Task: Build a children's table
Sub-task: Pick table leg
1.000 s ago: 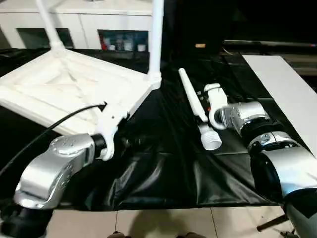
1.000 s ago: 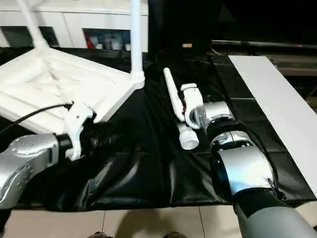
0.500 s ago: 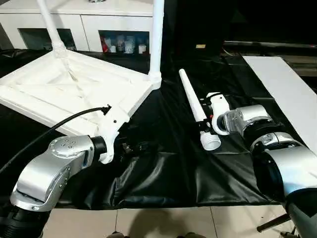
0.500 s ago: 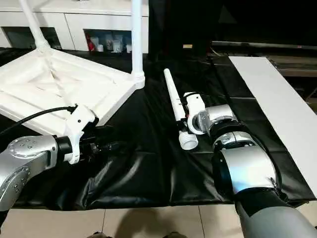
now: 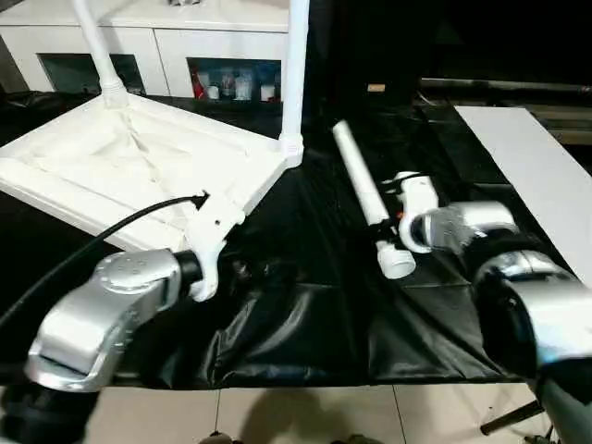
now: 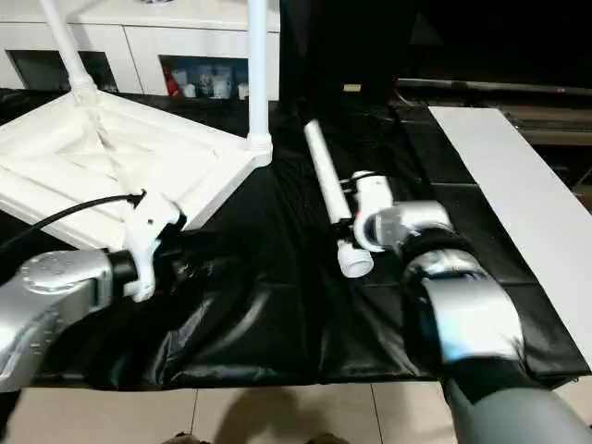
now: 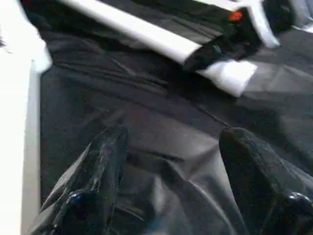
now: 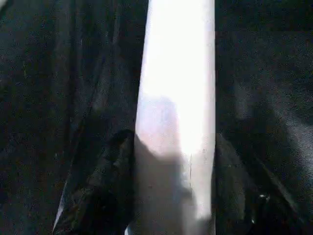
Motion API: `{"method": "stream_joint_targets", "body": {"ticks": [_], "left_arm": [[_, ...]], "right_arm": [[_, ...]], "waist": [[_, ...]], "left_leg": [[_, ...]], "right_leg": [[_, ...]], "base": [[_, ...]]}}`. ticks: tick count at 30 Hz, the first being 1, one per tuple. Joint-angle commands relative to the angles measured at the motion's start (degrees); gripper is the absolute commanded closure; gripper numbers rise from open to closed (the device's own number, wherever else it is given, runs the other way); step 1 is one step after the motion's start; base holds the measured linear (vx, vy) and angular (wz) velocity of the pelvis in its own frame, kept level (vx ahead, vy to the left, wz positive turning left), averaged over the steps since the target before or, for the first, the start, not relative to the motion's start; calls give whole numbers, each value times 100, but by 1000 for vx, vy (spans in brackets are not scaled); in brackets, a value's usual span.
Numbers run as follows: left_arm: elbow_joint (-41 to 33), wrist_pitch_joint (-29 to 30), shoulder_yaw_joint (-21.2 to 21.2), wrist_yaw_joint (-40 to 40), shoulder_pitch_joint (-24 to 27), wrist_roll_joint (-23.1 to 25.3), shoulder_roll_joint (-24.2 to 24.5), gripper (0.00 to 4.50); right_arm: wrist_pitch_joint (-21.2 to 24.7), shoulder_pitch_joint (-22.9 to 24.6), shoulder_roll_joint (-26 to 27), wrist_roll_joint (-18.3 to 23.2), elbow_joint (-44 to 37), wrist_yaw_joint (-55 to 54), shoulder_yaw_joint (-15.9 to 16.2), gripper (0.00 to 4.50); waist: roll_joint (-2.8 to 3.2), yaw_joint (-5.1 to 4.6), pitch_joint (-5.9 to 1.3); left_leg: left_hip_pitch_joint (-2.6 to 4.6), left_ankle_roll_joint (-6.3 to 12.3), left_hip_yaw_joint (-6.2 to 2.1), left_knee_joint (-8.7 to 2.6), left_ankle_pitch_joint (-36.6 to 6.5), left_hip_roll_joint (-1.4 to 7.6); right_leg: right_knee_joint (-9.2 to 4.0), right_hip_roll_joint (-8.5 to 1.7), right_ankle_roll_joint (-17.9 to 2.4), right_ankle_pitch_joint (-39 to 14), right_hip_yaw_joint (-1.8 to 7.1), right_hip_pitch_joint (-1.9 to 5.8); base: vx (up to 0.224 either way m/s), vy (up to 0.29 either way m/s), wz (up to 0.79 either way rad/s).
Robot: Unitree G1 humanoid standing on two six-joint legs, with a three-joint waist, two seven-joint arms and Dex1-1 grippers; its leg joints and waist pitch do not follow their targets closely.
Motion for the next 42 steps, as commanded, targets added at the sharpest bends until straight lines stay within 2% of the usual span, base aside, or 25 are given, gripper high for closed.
{"method": "stream_joint_targets", "body": {"ticks": [1, 2, 4, 6, 7, 8, 9, 10, 11, 12, 13, 14, 17, 19, 20, 22, 24, 25, 27, 28, 30, 31, 33, 34, 42], "left_arm": [[133, -269, 185, 282, -181, 97, -194, 115], [133, -269, 185, 282, -181, 97, -194, 115], [246, -402, 449, 606, -383, -28, -603, 115], [292, -171, 784, 832, -565, -465, -1081, 115], [327, 77, 1084, 976, -716, -927, -1457, 87], [336, 127, 1146, 1004, -748, -1025, -1531, 80], [363, 242, 1306, 1084, -830, -1277, -1726, 80], [373, 268, 1350, 1091, -860, -1372, -1777, 75], [447, 395, 1589, 1152, -1053, -1897, -2060, 45], [594, 484, 1792, 1245, -1329, -2376, -2304, 45], [657, 545, 1864, 1266, -1443, -2572, -2378, 36], [660, 548, 1867, 1266, -1450, -2582, -2381, 33], [753, 726, 2052, 1289, -1720, -2862, -2553, 5], [807, 909, 2300, 1355, -1992, -3454, -2723, 0], [808, 956, 2359, 1391, -2053, -3645, -2759, 0], [808, 1073, 2439, 1486, -2141, -3960, -2808, 0], [818, 1149, 2407, 1564, -2154, -3935, -2783, 0], [857, 1180, 2352, 1640, -2141, -3813, -2763, 0], [877, 1178, 2338, 1674, -2125, -3760, -2769, 0], [896, 1180, 2385, 1730, -2118, -3801, -2824, 0], [893, 1205, 2412, 1764, -2124, -3866, -2832, 0], [882, 1222, 2432, 1778, -2128, -3944, -2839, 0], [856, 1246, 2435, 1811, -2125, -4113, -2812, 0], [837, 1287, 2387, 1803, -2120, -4158, -2742, 0], [1016, 1382, 2259, 1535, -2082, -3951, -2380, 0]], "right_arm": [[-511, 378, -98, 263, -859, 330, -220, 258], [-511, 378, -98, 263, -859, 330, -220, 258], [-293, 1016, -167, 730, -2457, 909, -446, 259], [-45, 1571, -179, 1274, -3764, 1508, -573, 260], [152, 1958, -176, 1804, -4599, 2012, -675, 261], [210, 2032, -175, 1924, -4757, 2112, -703, 261], [382, 2235, -172, 2269, -5179, 2357, -780, 261], [446, 2290, -181, 2357, -5278, 2417, -791, 262], [752, 2632, -260, 2825, -5842, 2751, -770, 262], [942, 2931, -340, 3130, -6265, 2963, -651, 262], [1004, 3026, -346, 3256, -6429, 3039, -615, 262], [1007, 3030, -346, 3262, -6439, 3042, -612, 262], [1211, 3228, -295, 3460, -6933, 3075, -570, 263], [1389, 3310, -208, 3619, -7294, 3026, -503, 263], [1418, 3321, -192, 3653, -7358, 3010, -479, 263], [1467, 3333, -181, 3735, -7476, 2946, -408, 263], [1548, 3343, -188, 3873, -7583, 2916, -370, 263], [1599, 3335, -184, 3958, -7644, 2909, -348, 263], [1613, 3330, -179, 3968, -7653, 2907, -334, 263], [1641, 3343, -192, 3923, -7682, 2906, -262, 263], [1667, 3356, -190, 3911, -7708, 2886, -240, 263], [1686, 3362, -191, 3891, -7718, 2869, -213, 263], [1715, 3381, -204, 3887, -7753, 2855, -146, 263], [1743, 3400, -249, 3897, -7784, 2858, -26, 263], [1762, 3433, -372, 3782, -7864, 3014, 384, 263]], "waist": [[26, 34, -399], [22, 57, -437], [21, 73, -417], [1, 119, -422], [2, 155, -444], [-16, 181, -437], [-21, 185, -432], [-36, 191, -423], [7, 170, -379], [-13, 212, -395], [-13, 222, -381], [-15, 239, -387], [-47, 235, -374], [-51, 240, -370], [-51, 237, -378], [-50, 249, -378], [-46, 257, -382], [-73, 257, -384], [-45, 284, -398], [-62, 300, -405], [-53, 310, -411], [-83, 309, -414], [-63, 331, -420], [-83, 328, -419], [-60, 322, -414]], "left_leg": [[58, -67, -4, -435, -852, 159], [67, -19, -4, -412, -686, 171], [38, 101, 5, -421, -539, 154], [45, 200, 13, -408, -378, 149], [46, 260, -6, -416, -348, 171], [57, 337, 6, -418, -415, 158], [58, 357, -6, -422, -480, 174], [49, 370, -10, -425, -560, 170], [53, 324, 22, -426, -707, 131], [88, 293, 7, -414, -789, 155], [72, 308, 15, -422, -788, 130], [84, 291, 4, -422, -812, 140], [55, 181, -31, -448, -863, 136], [69, 147, -24, -434, -892, 116], [43, 139, -39, -440, -818, 120], [47, 132, -42, -439, -792, 123], [46, 130, -44, -442, -746, 127], [42, 150, -40, -445, -693, 135], [41, 158, -45, -447, -564, 147], [37, 160, -37, -451, -466, 150], [30, 145, -41, -453, -407, 149], [30, 157, -34, -454, -360, 152], [38, 158, -30, -447, -280, 149], [35, 174, -25, -452, -269, 151], [35, 144, -31, -462, -226, 160]], "right_leg": [[-396, -380, -1244, -945, 234, 346], [-362, -388, -1238, -724, 239, 363], [-377, -358, -1247, -498, 237, 381], [-369, -339, -1204, -207, 253, 428], [-357, -358, -1238, -155, 239, 424], [-377, -356, -1270, -233, 235, 414], [-379, -363, -1298, -350, 232, 403], [-414, -374, -1270, -642, 221, 399], [-499, -344, -1165, -1091, 219, 378], [-510, -367, -1152, -1282, 227, 365], [-544, -348, -1088, -1387, 220, 369], [-535, -351, -1064, -1470, 213, 360], [-592, -357, -794, -2023, 183, 339], [-620, -364, -655, -2275, 184, 320], [-609, -368, -624, -2263, 181, 334], [-620, -361, -583, -2278, 177, 307], [-610, -353, -571, -2188, 177, 311], [-611, -346, -556, -2076, 177, 313], [-587, -348, -557, -1862, 179, 320], [-578, -353, -590, -1667, 182, 332], [-554, -358, -634, -1539, 183, 351], [-551, -364, -666, -1444, 184, 356], [-528, -373, -750, -1276, 191, 360], [-532, -368, -758, -1253, 189, 363], [-526, -381, -697, -1253, 185, 376]], "base": [[0, 0, 0], [0, 0, 0], [0, 0, 0], [0, 0, 0], [0, 0, 0], [0, 0, 0], [0, 0, 0], [0, 0, 0], [0, 0, 0], [0, 0, 0], [0, 0, 0], [0, 0, 0], [0, 0, 0], [0, 0, 0], [0, 0, 0], [0, 0, 0], [0, 0, 0], [0, 0, 0], [0, 0, 0], [0, 0, 0], [0, 0, 0], [0, 0, 0], [0, 0, 0], [0, 0, 0], [0, 0, 0]]}}
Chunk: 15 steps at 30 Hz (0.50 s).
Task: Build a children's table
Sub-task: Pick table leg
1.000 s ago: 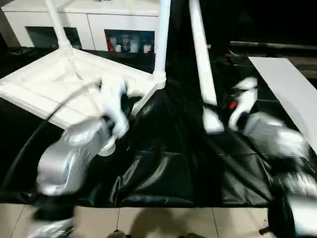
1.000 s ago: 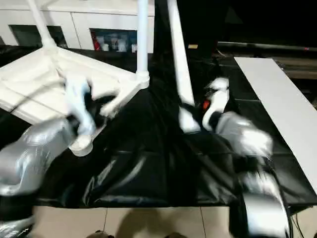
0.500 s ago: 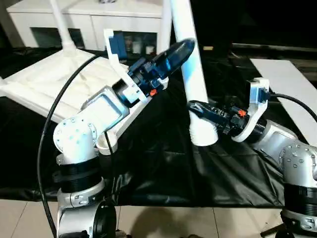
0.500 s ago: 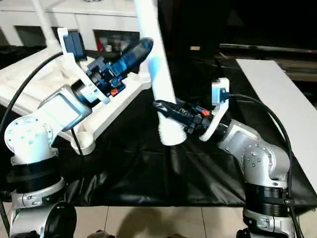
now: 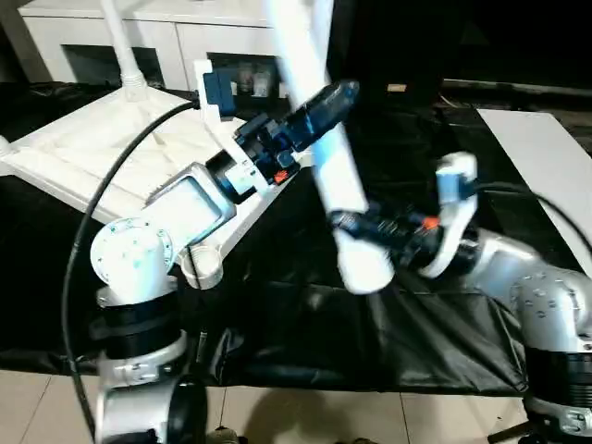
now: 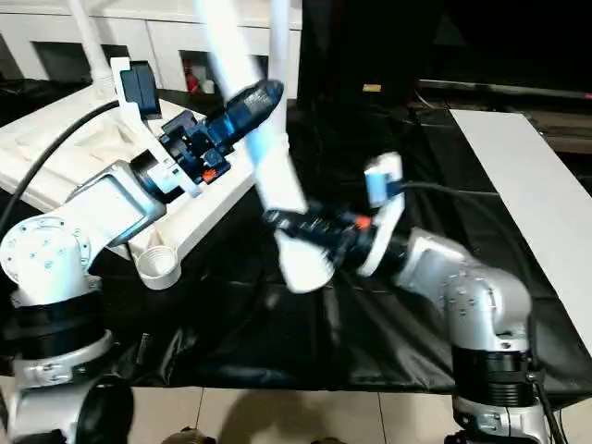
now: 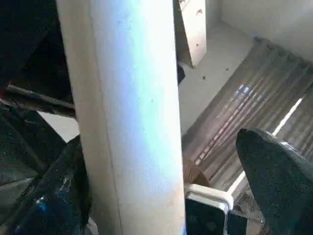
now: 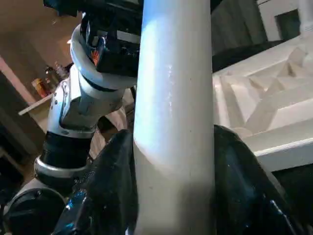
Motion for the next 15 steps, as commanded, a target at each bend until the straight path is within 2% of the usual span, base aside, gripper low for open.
{"method": "stream_joint_targets", "body": {"ticks": [1, 3, 6, 7, 9, 11, 15], "left_arm": [[125, 68, -44, -16, 9, 64, 99, 28], [229, 41, -44, 13, -14, 104, 197, 35], [258, 55, 29, 20, -24, -29, 247, 40], [258, 80, 63, 39, -14, -110, 257, 74], [258, 94, 79, 47, -8, -148, 261, 77], [250, 165, 86, 20, 24, -187, 284, 107], [269, 204, 36, -22, 54, -224, 334, 123]], "right_arm": [[12, 16, -69, -29, -213, 70, 56, 263], [4, -3, -78, -30, -190, 72, 84, 263], [-35, -20, -110, -38, -158, 46, 119, 263], [-62, -29, -127, -42, -141, 22, 138, 263], [-78, -34, -137, -45, -129, 9, 150, 263], [-120, -42, -162, -92, -85, 0, 183, 263], [-157, -60, -193, -126, -30, -1, 223, 263]], "waist": [[-59, 15, -411], [-54, 7, -407], [-45, 13, -421], [-55, 10, -420], [-51, 19, -420], [-58, 22, -424], [-59, 17, -423]], "left_leg": [[61, 110, -25, -397, -286, 144], [61, 93, -26, -403, -337, 142], [70, 63, -34, -403, -286, 157], [70, 61, -28, -402, -301, 153], [71, 59, -21, -395, -305, 149], [65, 67, -23, -396, -268, 150], [62, 82, -21, -392, -249, 147]], "right_leg": [[-429, -374, -729, -1314, 235, 358], [-437, -369, -690, -1366, 236, 357], [-410, -376, -762, -1208, 235, 358], [-408, -376, -791, -1180, 238, 360], [-408, -381, -820, -1173, 242, 361], [-395, -383, -831, -1141, 241, 368], [-394, -379, -832, -1117, 241, 370]], "base": [[0, 0, 0], [0, 0, 0], [0, 0, 0], [0, 0, 0], [0, 0, 0], [0, 0, 0], [0, 0, 0]]}}
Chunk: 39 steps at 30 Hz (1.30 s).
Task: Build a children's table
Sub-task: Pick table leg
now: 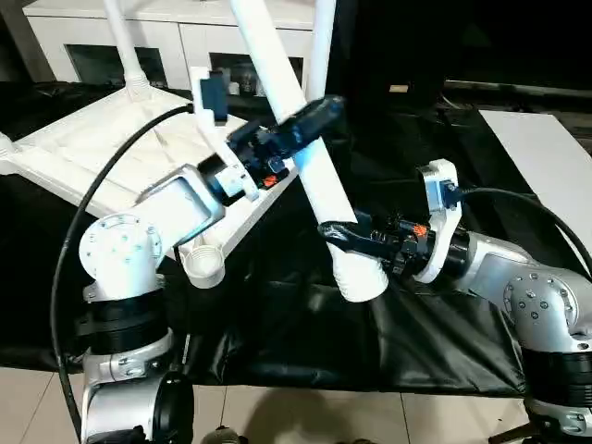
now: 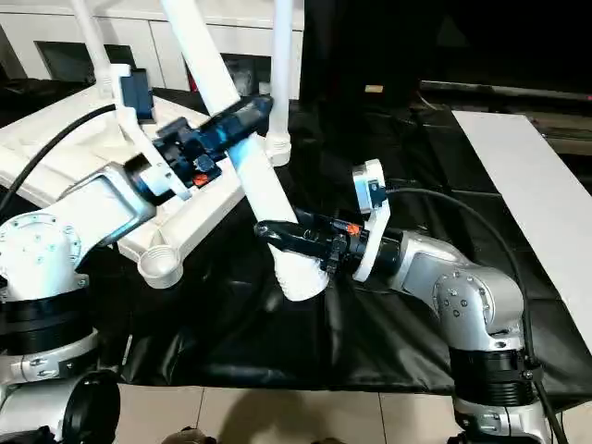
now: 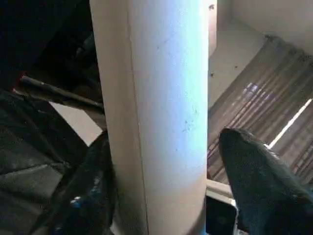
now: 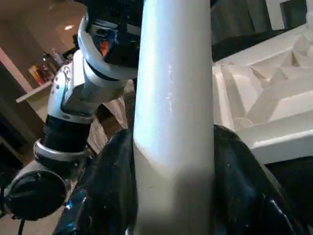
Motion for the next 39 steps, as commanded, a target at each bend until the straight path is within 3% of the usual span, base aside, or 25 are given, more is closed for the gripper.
{"method": "stream_joint_targets", "body": {"ticks": [1, 9, 14, 15, 18, 19, 21, 26, 31, 33, 39], "left_arm": [[38, 62, -63, -24, 17, -56, 33, 126], [-19, 73, -234, -105, 77, 19, 102, 204], [45, -26, -275, -82, 78, 125, 153, 220], [45, -26, -275, -82, 78, 125, 153, 245], [78, -79, -312, -134, 58, 187, 217, 260], [93, -125, -344, -194, 32, 241, 273, 264], [98, -157, -386, -257, 7, 297, 325, 265], [50, -330, -720, -606, -44, 623, 562, 268], [-29, -430, -1238, -1056, -205, 931, 851, 268], [33, -526, -1385, -1179, -320, 1082, 902, 268], [85, -702, -1746, -1639, -450, 1356, 1091, 269]], "right_arm": [[-95, -64, -54, -33, -19, -2, 23, 263], [-146, -100, -64, -68, 26, -23, 70, 263], [-210, -114, -83, -115, 50, -53, 121, 263], [-210, -114, -83, -115, 50, -53, 121, 263], [-255, -113, -96, -154, 45, -69, 150, 263], [-287, -112, -103, -200, 40, -87, 178, 228], [-309, -117, -104, -231, 49, -105, 199, 194], [-394, -171, -145, -410, 110, -184, 319, 152], [-666, -387, -328, -1005, 166, -255, 741, 106], [-635, -484, -402, -1133, 247, -229, 903, 98], [-365, -557, -478, -1142, 319, -117, 1116, 92]], "waist": [[-61, 15, -422], [-40, 18, -427], [-51, 14, -428], [-51, 15, -426], [-42, 15, -430], [-15, 16, -427], [-32, 8, -426], [-20, -1, -427], [-20, -1, -424], [-47, -11, -424], [-39, -7, -432]], "left_leg": [[60, 94, -17, -390, -262, 144], [62, 91, -22, -389, -240, 150], [61, 92, -18, -386, -260, 143], [61, 88, -18, -388, -272, 144], [67, 61, -20, -388, -303, 148], [66, 61, -25, -391, -318, 143], [65, 58, -23, -393, -331, 141], [79, 17, -29, -402, -359, 153], [85, -39, -30, -405, -349, 151], [80, -48, -18, -401, -389, 150], [73, 5, -20, -392, -301, 146]], "right_leg": [[-398, -379, -835, -1142, 243, 364], [-385, -377, -838, -1119, 242, 363], [-390, -375, -827, -1134, 242, 369], [-393, -375, -824, -1155, 242, 367], [-397, -379, -818, -1199, 241, 365], [-396, -374, -808, -1199, 238, 361], [-402, -370, -790, -1211, 239, 363], [-390, -371, -785, -1214, 238, 356], [-380, -374, -799, -1212, 241, 350], [-376, -377, -821, -1192, 251, 364], [-355, -375, -895, -985, 253, 375]], "base": [[0, 0, 0], [0, 0, 0], [0, 0, 0], [0, 0, 0], [0, 0, 0], [0, 0, 0], [0, 0, 0], [0, 0, 0], [0, 0, 0], [0, 0, 0], [0, 0, 0]]}}
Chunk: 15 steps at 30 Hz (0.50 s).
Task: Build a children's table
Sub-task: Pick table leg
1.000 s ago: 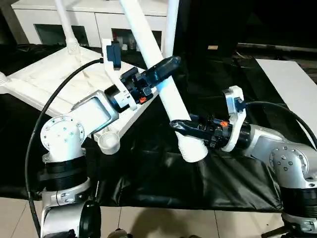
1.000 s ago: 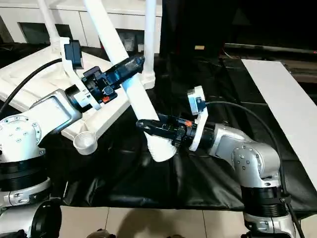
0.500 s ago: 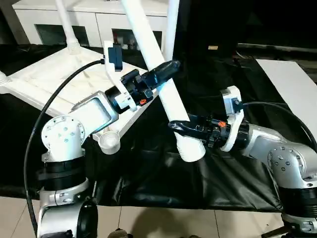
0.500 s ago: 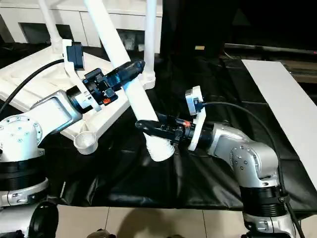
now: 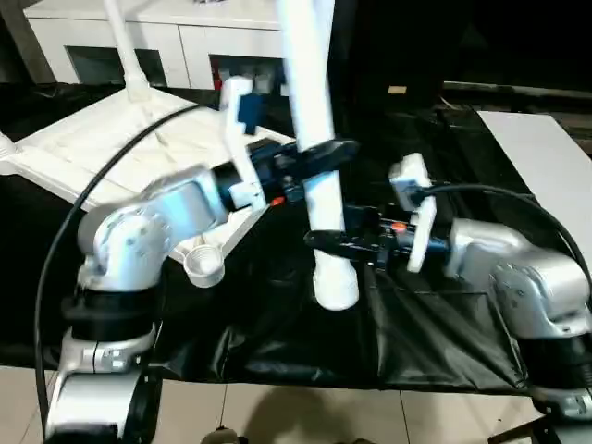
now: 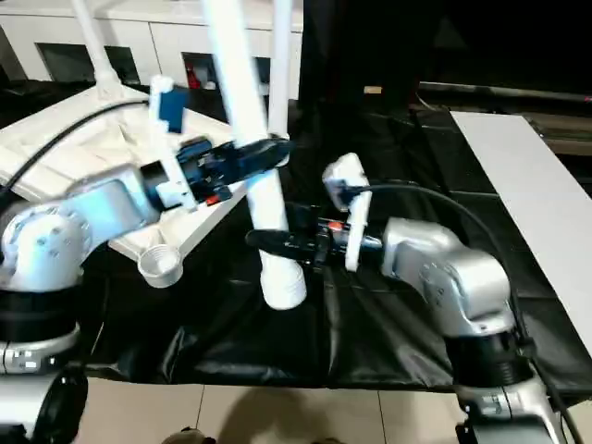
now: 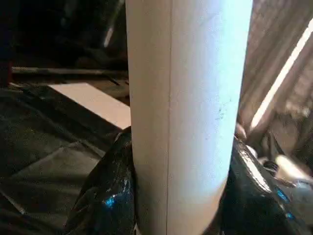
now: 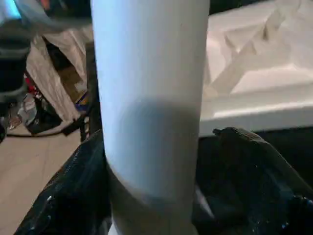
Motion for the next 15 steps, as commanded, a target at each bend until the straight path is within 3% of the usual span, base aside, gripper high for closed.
{"method": "stream_joint_targets", "body": {"ticks": [1, 9, 10, 15], "left_arm": [[-24, -97, -198, -270, -148, 114, 85, 269], [-14, -191, -387, -608, -156, 271, 222, 269], [-6, -206, -391, -642, -156, 285, 231, 269], [72, -290, -406, -760, -189, 374, 256, 269]], "right_arm": [[156, -76, -69, -53, 35, 50, 75, 92], [333, -141, -109, 88, 128, 203, 122, 92], [352, -140, -124, 115, 127, 245, 132, 121], [422, -125, -148, 158, 96, 379, 155, 154]], "waist": [[-29, 2, -432], [-31, 3, -429], [-29, 6, -430], [-33, 4, -434]], "left_leg": [[70, 19, -19, -395, -322, 148], [77, -19, -16, -394, -415, 154], [77, -22, -17, -394, -416, 156], [75, -7, -15, -390, -380, 154]], "right_leg": [[-352, -376, -908, -991, 254, 370], [-363, -383, -931, -1116, 257, 371], [-359, -384, -934, -1099, 257, 372], [-341, -384, -974, -997, 257, 376]], "base": [[0, 0, 0], [0, 0, 0], [0, 0, 0], [0, 0, 0]]}}
